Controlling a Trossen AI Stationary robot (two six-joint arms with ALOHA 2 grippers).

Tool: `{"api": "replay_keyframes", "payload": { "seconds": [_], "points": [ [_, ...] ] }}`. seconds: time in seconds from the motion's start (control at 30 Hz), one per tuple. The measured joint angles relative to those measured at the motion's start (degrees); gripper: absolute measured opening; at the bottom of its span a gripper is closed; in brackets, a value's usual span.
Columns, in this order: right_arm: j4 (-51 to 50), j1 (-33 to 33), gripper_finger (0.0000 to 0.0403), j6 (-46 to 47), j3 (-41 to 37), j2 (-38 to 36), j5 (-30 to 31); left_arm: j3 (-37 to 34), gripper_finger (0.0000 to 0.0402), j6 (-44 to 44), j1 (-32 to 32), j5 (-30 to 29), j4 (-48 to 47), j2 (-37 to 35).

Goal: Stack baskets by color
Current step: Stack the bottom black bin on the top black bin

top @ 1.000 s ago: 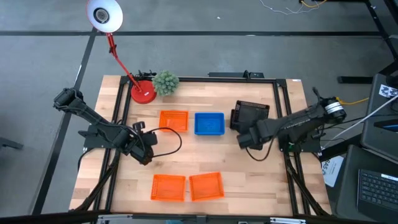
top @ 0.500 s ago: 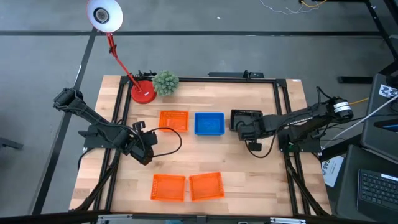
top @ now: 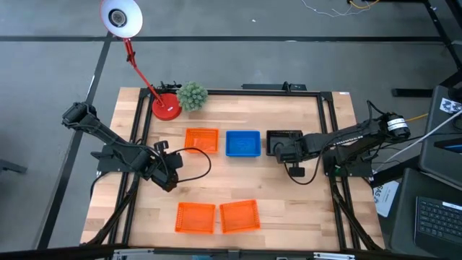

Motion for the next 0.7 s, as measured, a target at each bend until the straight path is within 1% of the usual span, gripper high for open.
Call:
{"api": "replay_keyframes", "payload": {
  "seconds": [0.17, 0.3, 0.5, 0.7],
  "points": [
    [0.0, 0.0, 0.0, -1.1, 0.0, 0.0, -0.3, 0.0, 0.0049, 0.0, 0.0, 0.0, 0.0, 0.0],
    [0.0, 0.0, 0.0007, 0.3, 0.0, 0.0, -0.4, 0.0, 0.0049, 0.0, 0.0, 0.0, 0.0, 0.0],
    [-1.2, 0.0, 0.0043, 0.3, 0.9, 0.0, -0.8, 0.0, 0.0049, 0.0, 0.0, 0.0, 0.0, 0.0],
    [-4.1, 0.0, 0.0079, 0.3, 6.2, 0.0, -0.9, 0.0, 0.0049, -0.1, 0.0, 0.0, 0.1, 0.0]
  ]
}}
